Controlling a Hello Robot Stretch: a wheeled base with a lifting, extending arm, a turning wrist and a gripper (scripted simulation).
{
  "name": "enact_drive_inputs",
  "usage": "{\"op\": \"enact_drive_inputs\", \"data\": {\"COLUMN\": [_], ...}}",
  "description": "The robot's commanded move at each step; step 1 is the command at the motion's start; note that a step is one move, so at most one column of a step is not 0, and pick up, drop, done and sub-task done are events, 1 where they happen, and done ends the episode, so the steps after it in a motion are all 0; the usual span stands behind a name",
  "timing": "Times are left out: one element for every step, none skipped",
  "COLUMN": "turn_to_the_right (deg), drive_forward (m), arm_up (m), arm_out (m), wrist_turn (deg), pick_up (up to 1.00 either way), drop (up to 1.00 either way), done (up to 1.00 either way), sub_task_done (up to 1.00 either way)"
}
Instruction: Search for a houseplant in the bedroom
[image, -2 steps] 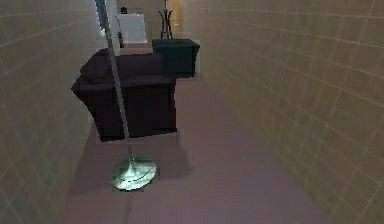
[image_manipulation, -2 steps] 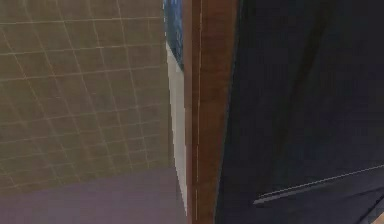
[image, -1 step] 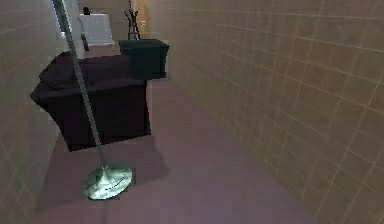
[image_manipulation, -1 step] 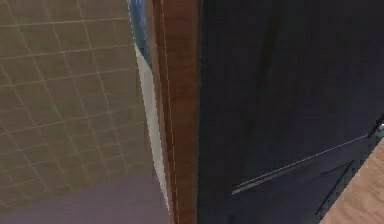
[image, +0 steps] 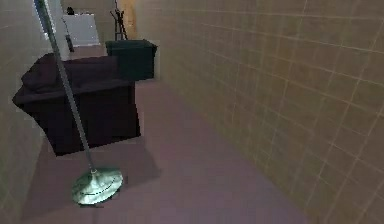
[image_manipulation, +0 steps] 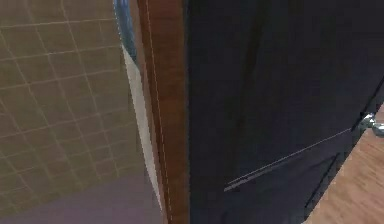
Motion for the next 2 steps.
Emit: {"op": "enact_drive_inputs", "data": {"turn_to_the_right": [0.0, 0.0], "drive_forward": [1.0, 1.0], "arm_up": [0.0, 0.0], "arm_out": [0.0, 0.0], "wrist_turn": [0.0, 0.0], "pick_up": [0.0, 0.0], "drop": [0.0, 0.0], "done": [0.0, 0.0], "sub_task_done": [0.0, 0.0]}}
